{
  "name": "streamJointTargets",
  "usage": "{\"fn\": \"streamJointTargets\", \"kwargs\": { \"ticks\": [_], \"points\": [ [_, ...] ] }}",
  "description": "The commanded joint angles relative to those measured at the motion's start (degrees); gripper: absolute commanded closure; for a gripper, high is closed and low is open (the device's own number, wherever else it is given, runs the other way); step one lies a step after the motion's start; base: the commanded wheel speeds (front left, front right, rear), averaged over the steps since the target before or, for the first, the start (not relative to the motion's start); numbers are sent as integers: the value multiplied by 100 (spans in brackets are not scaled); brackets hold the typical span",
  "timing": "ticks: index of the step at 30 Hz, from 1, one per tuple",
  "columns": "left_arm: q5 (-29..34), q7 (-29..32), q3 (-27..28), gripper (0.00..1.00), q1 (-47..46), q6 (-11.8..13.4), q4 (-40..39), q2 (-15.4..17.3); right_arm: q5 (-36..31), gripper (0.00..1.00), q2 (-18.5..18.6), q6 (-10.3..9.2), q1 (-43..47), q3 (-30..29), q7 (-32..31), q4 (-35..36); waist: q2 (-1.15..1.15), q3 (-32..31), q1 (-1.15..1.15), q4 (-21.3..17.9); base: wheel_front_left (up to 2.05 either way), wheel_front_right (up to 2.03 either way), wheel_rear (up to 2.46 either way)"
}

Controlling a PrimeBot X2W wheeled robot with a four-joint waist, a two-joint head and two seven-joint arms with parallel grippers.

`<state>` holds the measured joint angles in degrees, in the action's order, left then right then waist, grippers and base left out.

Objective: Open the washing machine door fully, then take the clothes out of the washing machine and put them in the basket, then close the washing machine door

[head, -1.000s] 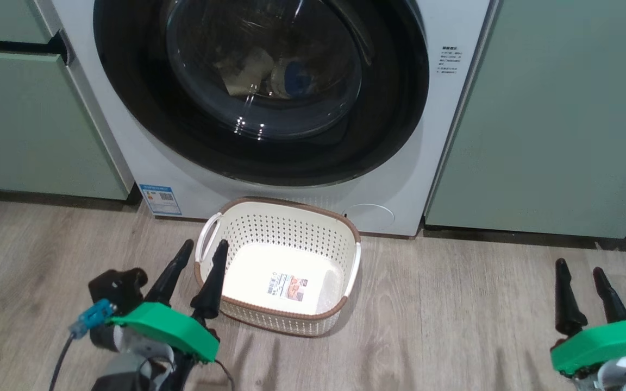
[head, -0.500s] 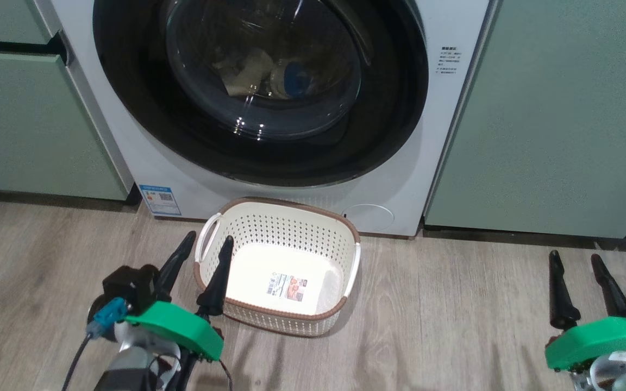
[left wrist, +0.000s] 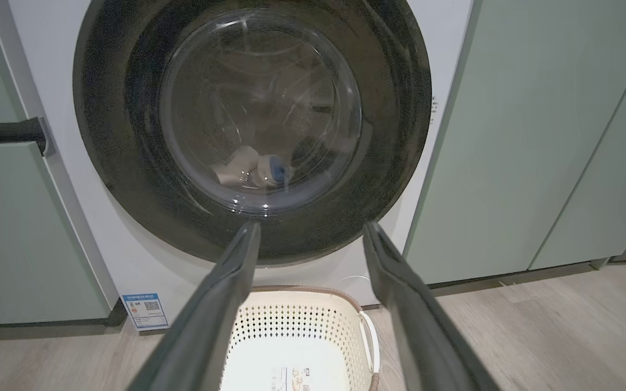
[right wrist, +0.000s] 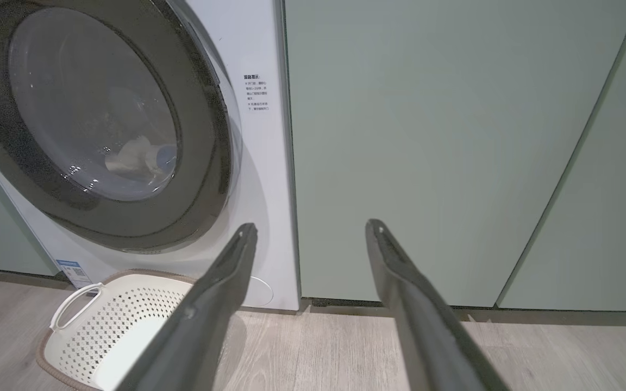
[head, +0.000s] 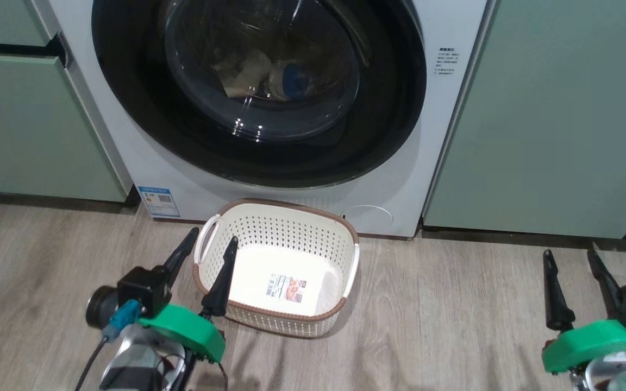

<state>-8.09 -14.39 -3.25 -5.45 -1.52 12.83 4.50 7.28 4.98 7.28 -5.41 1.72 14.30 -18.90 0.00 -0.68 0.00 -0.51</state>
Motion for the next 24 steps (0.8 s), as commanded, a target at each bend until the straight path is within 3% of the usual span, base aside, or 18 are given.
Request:
{"fn": "streamJointTargets", "kwargs": {
  "ticks": [1,24],
  "points": [
    [56,-61,196,0,-356,39,-155,68,-47,0,59,21,-347,116,70,172,0,-2,0,1,0,0,0],
    [-10,-61,224,0,-386,61,26,55,101,0,31,21,-334,79,70,133,0,-20,0,-17,0,0,0]
  ]
}}
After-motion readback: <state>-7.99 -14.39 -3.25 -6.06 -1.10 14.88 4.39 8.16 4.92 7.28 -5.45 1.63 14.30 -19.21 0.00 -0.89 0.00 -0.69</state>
